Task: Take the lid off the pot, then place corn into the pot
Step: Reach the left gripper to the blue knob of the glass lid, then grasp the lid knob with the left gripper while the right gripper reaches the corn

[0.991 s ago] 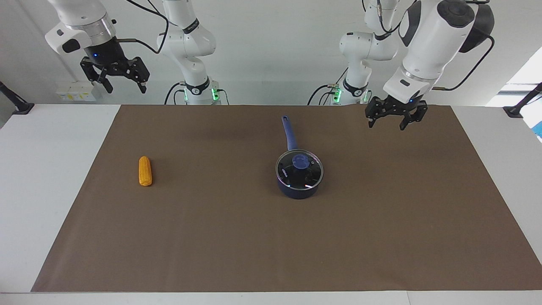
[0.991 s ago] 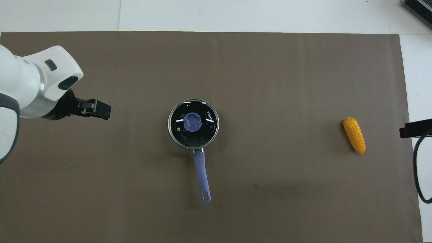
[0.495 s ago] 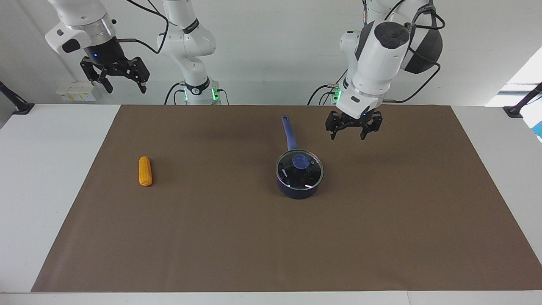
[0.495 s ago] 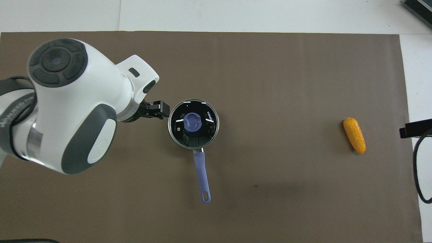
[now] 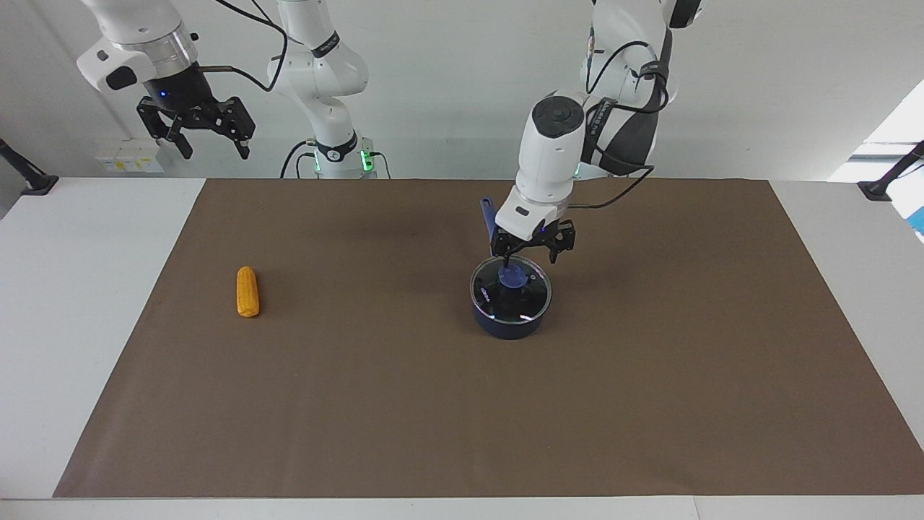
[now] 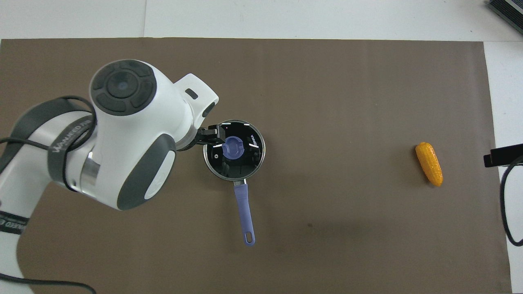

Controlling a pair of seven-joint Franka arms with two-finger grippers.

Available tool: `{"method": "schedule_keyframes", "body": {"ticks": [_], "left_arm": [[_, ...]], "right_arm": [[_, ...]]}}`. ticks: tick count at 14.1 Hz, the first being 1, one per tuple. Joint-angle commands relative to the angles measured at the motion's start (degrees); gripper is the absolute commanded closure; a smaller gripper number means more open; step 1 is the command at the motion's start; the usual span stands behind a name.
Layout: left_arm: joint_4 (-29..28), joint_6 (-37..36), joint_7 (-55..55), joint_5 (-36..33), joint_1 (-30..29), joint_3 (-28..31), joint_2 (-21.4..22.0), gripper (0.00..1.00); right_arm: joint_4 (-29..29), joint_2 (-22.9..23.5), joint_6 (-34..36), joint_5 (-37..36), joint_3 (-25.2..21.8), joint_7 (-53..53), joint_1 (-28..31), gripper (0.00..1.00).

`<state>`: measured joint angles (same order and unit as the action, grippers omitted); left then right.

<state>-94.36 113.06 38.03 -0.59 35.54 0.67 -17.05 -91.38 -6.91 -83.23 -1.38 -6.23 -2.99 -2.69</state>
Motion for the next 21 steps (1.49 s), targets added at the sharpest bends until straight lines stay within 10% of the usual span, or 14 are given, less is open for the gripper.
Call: {"method": "schedule_keyframes", "body": {"ticks": [1, 8, 15, 21], "left_arm": [[-3.45, 5.31, 3.19, -0.99, 1.55, 0.82, -0.18, 0.0], [-4.79, 5.07, 3.1, -1.08, 1.9, 1.0, -0.44, 0.0], [-3.3, 2.26, 2.75, -2.3, 2.08, 1.0, -0.36, 1.0], [1.28, -3.55, 2.4, -2.48, 0.33, 1.26, 2.27, 1.0]], "right_arm": [[0.59, 0.06, 1.05, 0.67, 0.07, -0.44, 0.14, 0.0], [-13.88, 1.02, -17.02, 0.15, -0.02, -12.19, 2.51, 0.0], [-21.29, 13.75, -37.07, 0.15, -0.02, -28.89, 5.67, 0.0], [-24.0, 20.97, -42.98, -0.03, -0.1, -30.49, 6.2, 0.0]]}}
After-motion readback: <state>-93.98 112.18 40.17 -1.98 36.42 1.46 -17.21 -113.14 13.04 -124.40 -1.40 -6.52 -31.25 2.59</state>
